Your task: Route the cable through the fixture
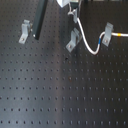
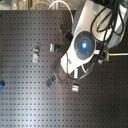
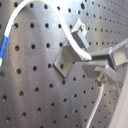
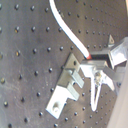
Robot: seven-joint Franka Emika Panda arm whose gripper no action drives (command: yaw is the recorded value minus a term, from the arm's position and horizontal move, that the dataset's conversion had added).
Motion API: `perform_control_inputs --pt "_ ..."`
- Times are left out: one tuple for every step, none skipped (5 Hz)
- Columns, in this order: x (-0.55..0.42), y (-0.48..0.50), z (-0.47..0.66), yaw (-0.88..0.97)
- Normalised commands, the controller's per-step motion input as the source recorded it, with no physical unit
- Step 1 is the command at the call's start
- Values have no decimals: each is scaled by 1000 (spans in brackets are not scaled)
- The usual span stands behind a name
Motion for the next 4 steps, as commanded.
perform_control_inputs --pt "-11 16 0 951" --pt "-155 343 54 646" --pt "21 -45 0 0" --pt "33 14 142 0"
